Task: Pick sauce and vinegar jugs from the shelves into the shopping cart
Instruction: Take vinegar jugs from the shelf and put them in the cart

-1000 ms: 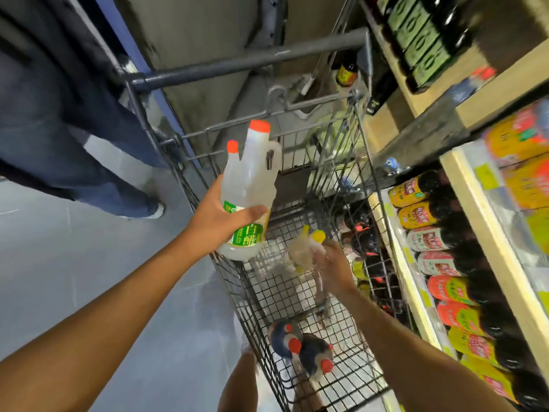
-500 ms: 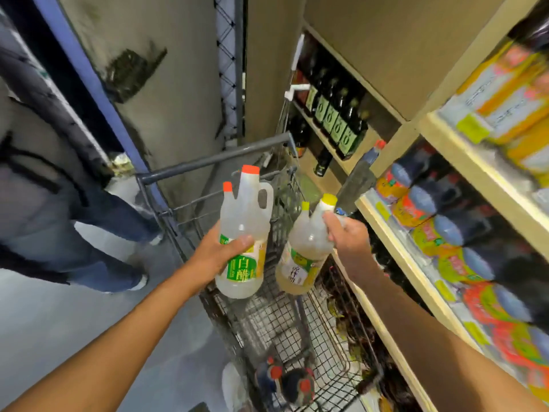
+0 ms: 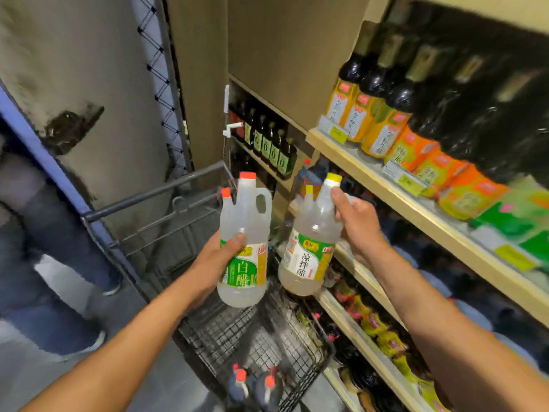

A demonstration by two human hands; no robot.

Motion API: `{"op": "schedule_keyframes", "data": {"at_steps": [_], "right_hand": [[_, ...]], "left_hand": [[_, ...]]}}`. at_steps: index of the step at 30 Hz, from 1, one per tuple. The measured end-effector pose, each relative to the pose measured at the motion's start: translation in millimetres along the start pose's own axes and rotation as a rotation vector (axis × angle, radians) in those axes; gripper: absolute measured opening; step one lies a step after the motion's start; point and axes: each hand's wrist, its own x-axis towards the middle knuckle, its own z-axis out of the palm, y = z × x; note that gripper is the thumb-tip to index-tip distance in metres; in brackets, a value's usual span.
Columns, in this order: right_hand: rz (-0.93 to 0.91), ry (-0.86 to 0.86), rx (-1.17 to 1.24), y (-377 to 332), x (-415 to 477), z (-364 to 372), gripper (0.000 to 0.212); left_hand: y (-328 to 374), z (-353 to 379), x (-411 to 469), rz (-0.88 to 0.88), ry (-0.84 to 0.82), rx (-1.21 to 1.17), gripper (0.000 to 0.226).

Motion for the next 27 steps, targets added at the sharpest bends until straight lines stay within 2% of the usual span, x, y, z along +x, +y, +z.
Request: {"op": "schedule_keyframes", "data": {"at_steps": [1, 3, 9, 13, 18, 21, 27], "right_hand": [[0.008, 0.013, -0.004, -1, -5, -12, 0.058], [0.007, 0.054, -0.022, -6, -19, -32, 0.058], [0.019, 0.277, -0.07, -10, -61, -78, 0.053], [0.073, 0.424, -0.083, -8, -91, -92, 0.056], [0.138, 0.562, -0.035, -2, -135, -106, 0.059], [0.137, 0.641, -0.032, 3, -167, -119, 0.056], [0.194, 0.838, -0.057, 7, -241, -154, 0.055]], "left_hand": [[2, 8, 4, -0.001, -0.034, 0.006, 0.088], [6, 25, 12, 0.007, -0.099, 0.017, 0.094], [14, 67, 39, 0.007, -0.278, 0.001, 0.082], [16, 85, 49, -0.016, -0.443, 0.055, 0.095], [15, 115, 48, -0.032, -0.605, 0.082, 0.094], [13, 136, 45, -0.04, -0.696, 0.112, 0.103], [4, 192, 24, -0.032, -0.921, 0.16, 0.095]]}}
